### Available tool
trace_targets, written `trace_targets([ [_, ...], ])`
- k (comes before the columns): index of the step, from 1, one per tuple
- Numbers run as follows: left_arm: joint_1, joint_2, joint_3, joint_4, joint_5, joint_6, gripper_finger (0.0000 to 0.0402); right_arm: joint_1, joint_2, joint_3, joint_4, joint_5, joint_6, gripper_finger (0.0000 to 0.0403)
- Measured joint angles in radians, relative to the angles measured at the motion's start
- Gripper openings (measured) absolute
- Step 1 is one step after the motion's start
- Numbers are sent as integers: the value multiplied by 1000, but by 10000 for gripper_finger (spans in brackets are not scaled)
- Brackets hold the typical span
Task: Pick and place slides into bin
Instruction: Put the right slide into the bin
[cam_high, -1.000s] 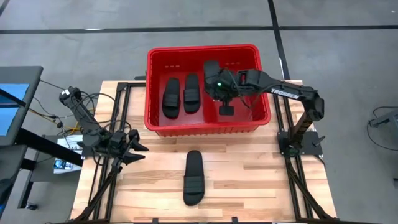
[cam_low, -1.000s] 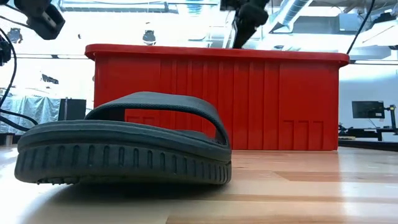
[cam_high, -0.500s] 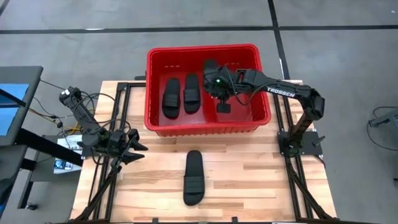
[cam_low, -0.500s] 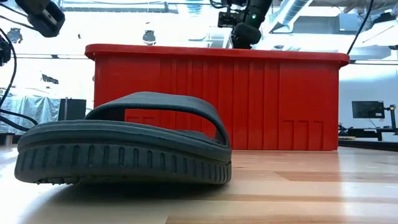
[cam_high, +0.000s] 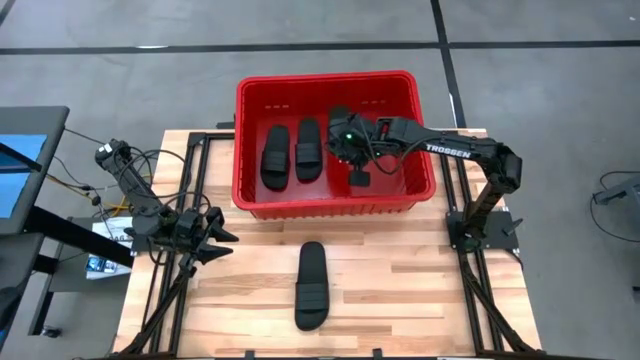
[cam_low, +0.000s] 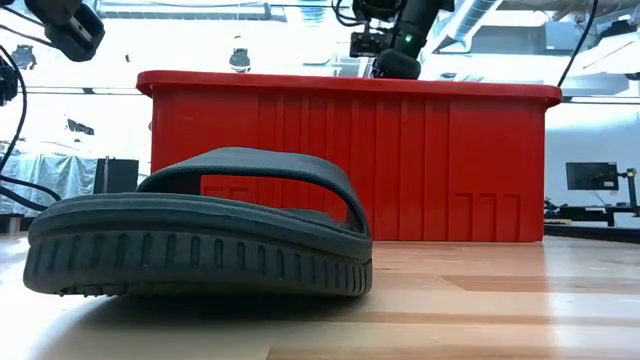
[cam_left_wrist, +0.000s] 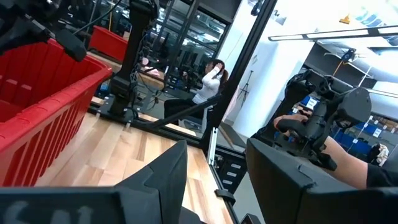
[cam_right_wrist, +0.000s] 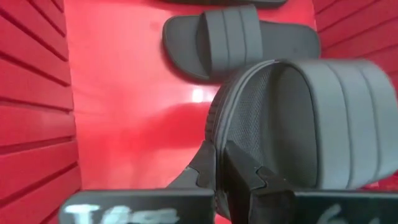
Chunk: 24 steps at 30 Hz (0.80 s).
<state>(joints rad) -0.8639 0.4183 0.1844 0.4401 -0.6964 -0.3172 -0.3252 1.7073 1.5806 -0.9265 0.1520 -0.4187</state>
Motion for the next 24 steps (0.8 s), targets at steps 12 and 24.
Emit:
trace_targets([
  [12,0,0,0,0,0,0,156,0,0,0,13,-24,-5,0],
  [24,0,0,0,-1,1,0,156,-4,0,0,19,-52,-1,0],
])
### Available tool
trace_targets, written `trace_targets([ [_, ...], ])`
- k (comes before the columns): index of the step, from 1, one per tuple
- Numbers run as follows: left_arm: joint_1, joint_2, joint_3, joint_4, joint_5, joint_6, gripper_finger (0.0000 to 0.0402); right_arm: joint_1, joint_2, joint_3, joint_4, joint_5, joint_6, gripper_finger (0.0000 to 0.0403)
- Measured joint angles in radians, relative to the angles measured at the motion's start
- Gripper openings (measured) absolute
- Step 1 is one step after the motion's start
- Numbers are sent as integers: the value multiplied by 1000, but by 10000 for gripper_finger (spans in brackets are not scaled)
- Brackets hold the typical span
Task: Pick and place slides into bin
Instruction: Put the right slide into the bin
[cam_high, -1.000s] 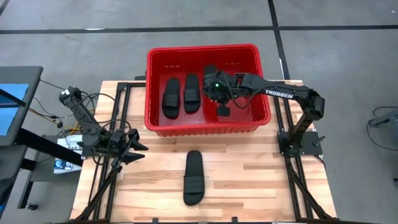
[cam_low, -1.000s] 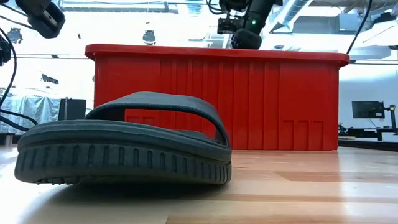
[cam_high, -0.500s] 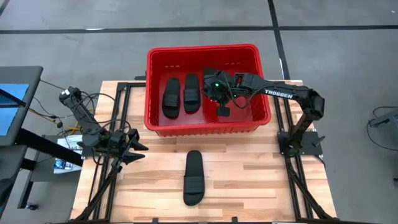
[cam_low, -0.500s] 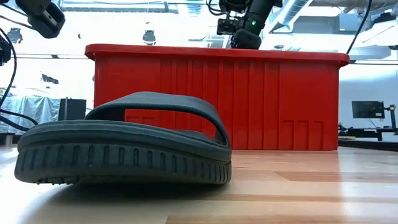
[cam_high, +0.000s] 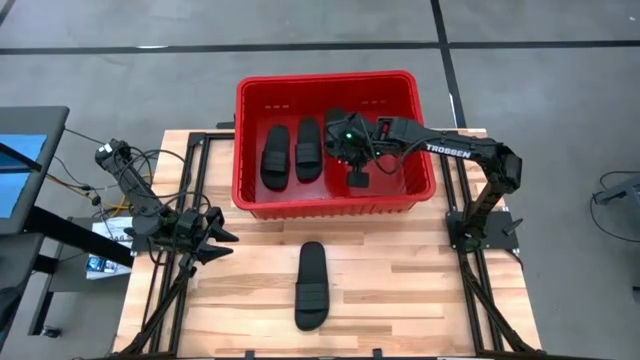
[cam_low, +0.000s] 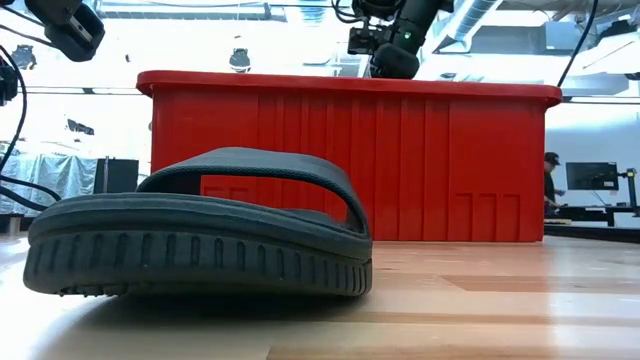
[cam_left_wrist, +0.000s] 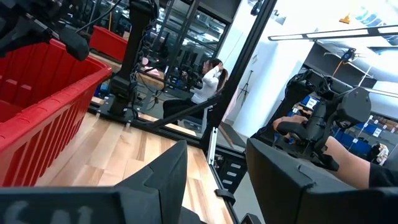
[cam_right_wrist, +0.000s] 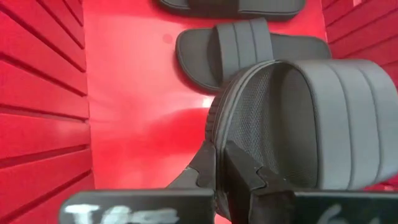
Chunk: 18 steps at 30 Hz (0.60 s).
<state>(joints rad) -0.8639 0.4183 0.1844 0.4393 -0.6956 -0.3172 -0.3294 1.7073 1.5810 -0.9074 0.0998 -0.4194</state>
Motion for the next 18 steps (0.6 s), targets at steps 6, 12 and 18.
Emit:
trace_targets([
  [6,0,0,0,0,0,0,156,0,0,0,-1,0,0,0],
  [12,0,0,0,0,0,0,156,0,5,2,0,0,1,0],
  [18,0,0,0,0,1,0,156,-11,45,6,19,-20,3,0],
])
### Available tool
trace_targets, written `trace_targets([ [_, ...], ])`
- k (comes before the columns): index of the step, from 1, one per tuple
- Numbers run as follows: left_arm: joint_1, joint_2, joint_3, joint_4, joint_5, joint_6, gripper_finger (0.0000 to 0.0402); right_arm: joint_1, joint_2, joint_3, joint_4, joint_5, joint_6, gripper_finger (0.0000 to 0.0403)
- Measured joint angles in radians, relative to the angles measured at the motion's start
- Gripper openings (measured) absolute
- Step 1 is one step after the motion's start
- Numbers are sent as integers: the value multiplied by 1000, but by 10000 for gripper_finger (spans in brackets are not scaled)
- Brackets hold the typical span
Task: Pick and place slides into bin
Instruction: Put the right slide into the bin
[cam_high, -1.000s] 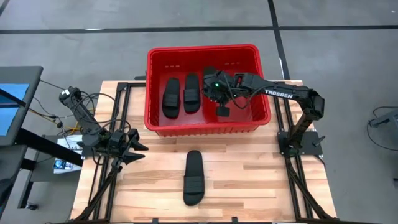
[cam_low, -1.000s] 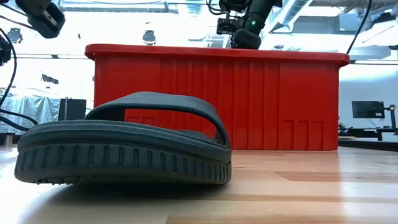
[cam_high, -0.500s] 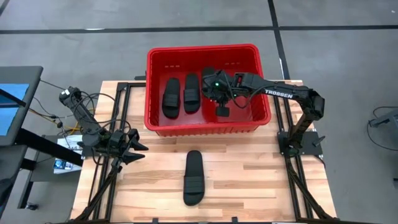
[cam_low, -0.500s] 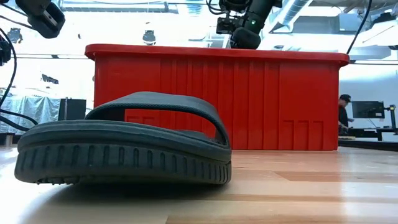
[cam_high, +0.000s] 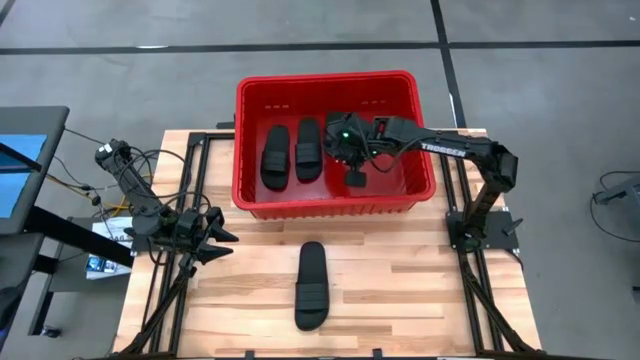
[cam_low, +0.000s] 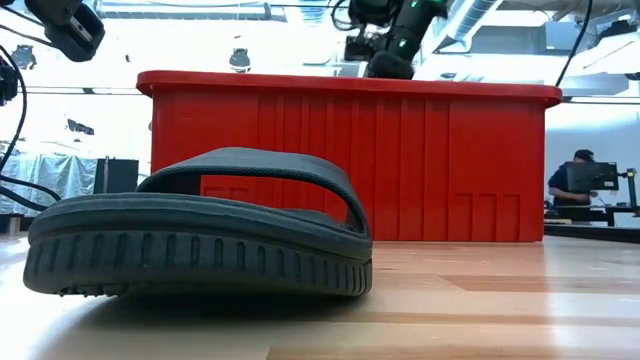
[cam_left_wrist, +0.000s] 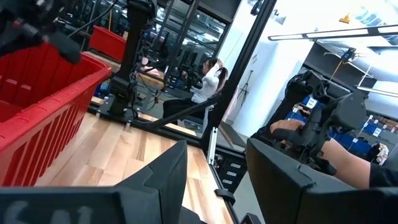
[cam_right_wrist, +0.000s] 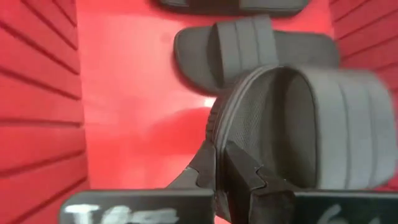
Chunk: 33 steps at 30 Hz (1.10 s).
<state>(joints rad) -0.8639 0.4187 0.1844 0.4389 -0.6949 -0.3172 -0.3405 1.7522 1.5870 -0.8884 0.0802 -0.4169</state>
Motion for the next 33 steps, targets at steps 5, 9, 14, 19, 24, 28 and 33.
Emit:
trace_targets([
  [5,0,0,0,0,1,0,156,-17,44,3,-11,-24,-2,0],
  [9,0,0,0,-1,8,0,156,-28,88,0,-33,-31,-6,0],
  [14,0,0,-1,-2,8,0,156,-36,122,0,-49,-36,-7,0],
  [19,0,0,-1,-3,8,0,156,-44,136,-1,-51,-46,-10,0],
  [24,0,0,-1,-3,8,0,156,-47,135,-1,-47,-49,-3,0],
  [28,0,0,-1,-3,8,0,156,-48,135,-1,-53,-49,-3,0],
  [33,0,0,-1,-3,8,0,156,-48,135,-1,-52,-49,-1,0],
])
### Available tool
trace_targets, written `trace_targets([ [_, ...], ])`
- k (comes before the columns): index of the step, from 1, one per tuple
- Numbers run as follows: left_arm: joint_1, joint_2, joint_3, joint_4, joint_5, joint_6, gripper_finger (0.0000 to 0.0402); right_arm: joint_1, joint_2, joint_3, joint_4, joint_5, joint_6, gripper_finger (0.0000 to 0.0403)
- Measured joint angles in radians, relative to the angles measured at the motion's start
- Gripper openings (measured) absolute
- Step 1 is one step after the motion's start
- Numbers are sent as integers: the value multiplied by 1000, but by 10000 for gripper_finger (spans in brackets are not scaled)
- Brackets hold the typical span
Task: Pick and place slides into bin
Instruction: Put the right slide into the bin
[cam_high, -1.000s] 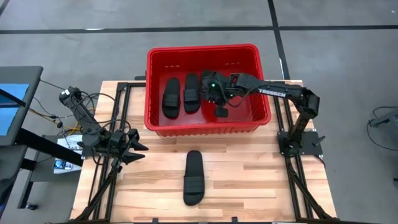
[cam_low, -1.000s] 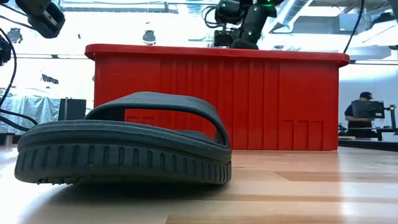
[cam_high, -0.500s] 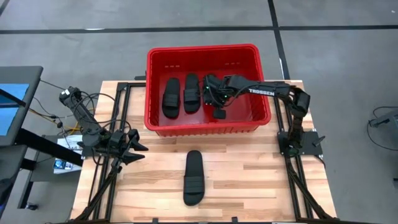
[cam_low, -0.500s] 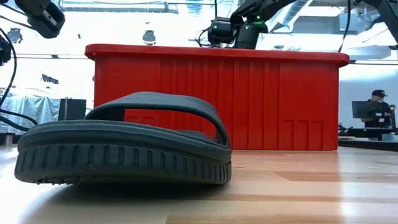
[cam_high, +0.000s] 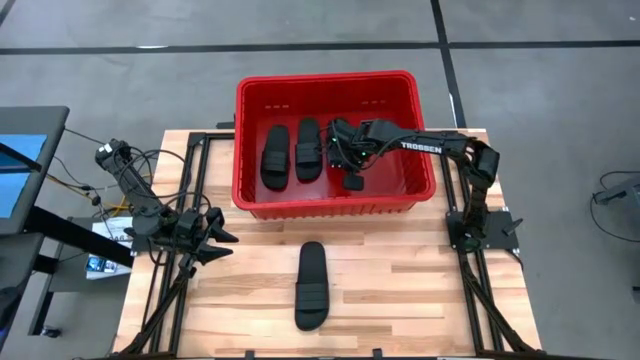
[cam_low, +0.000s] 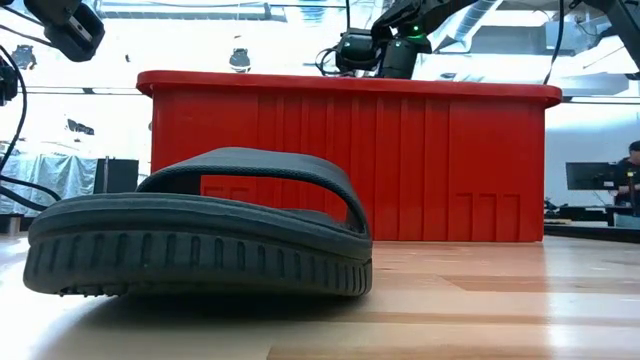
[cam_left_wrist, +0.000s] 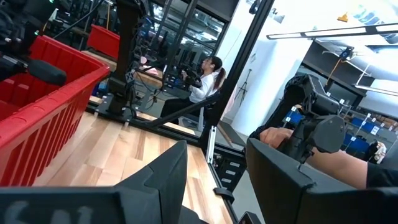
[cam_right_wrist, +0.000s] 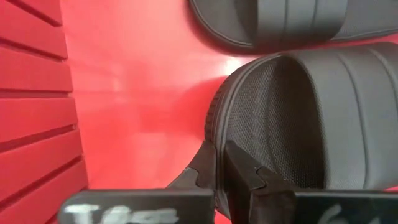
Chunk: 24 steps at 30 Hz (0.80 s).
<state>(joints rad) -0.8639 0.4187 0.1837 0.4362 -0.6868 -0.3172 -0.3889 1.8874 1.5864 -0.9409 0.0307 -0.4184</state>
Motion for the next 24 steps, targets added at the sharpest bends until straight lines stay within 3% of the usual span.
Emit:
trace_targets([
  [24,0,0,0,0,0,0,156,0,-1,0,0,0,9,0],
])
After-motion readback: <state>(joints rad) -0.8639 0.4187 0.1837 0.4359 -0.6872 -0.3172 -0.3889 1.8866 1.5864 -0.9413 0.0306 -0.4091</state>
